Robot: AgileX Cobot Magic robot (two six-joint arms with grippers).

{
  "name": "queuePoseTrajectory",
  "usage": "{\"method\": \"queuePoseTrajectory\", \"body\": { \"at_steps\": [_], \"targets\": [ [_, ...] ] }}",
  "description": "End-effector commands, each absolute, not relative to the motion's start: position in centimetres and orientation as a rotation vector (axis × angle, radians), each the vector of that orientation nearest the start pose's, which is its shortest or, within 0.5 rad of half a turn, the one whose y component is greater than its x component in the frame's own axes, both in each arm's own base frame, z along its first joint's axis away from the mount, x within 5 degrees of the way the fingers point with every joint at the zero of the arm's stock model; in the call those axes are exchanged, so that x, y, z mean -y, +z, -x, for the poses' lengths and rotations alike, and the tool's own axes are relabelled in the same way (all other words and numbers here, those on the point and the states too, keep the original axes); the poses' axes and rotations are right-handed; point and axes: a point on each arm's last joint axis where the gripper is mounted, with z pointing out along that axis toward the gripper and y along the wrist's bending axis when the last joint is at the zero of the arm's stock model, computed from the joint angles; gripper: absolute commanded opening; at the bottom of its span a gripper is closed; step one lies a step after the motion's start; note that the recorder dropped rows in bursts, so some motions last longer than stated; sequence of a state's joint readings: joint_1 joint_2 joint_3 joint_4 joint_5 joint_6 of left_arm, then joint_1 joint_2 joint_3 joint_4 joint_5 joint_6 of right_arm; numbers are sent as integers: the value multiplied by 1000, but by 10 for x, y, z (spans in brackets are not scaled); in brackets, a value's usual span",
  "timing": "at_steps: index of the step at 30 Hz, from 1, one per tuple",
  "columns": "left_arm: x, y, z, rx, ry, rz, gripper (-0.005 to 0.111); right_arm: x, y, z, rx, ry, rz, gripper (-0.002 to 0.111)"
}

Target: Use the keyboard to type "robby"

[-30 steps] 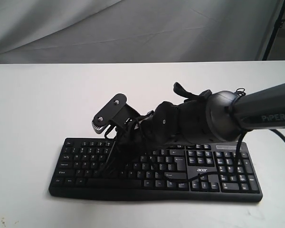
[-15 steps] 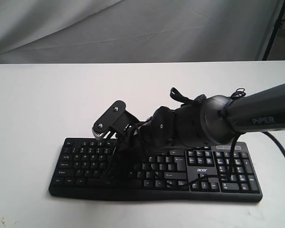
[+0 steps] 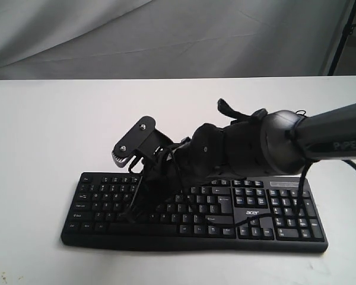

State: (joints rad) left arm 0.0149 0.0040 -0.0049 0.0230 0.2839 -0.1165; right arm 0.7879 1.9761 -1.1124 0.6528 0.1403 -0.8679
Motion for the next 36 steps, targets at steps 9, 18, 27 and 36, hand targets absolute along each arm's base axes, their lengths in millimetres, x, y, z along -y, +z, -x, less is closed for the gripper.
{"method": "queuePoseTrajectory", "body": {
  "at_steps": [9, 18, 27, 36],
  "targets": [
    [-1, 188, -55, -1762, -67, 108, 0, -274, 157, -269, -2127, 339, 1215, 0],
    [-1, 188, -55, -1762, -67, 108, 0, -210, 193, -236, -2119, 312, 1069, 0],
    [-1, 188, -55, -1762, -67, 108, 0, -146, 224, -192, -2018, 264, 908, 0],
    [-1, 188, -55, -1762, -67, 108, 0, -134, 239, -181, -1932, 250, 888, 0]
  ]
}}
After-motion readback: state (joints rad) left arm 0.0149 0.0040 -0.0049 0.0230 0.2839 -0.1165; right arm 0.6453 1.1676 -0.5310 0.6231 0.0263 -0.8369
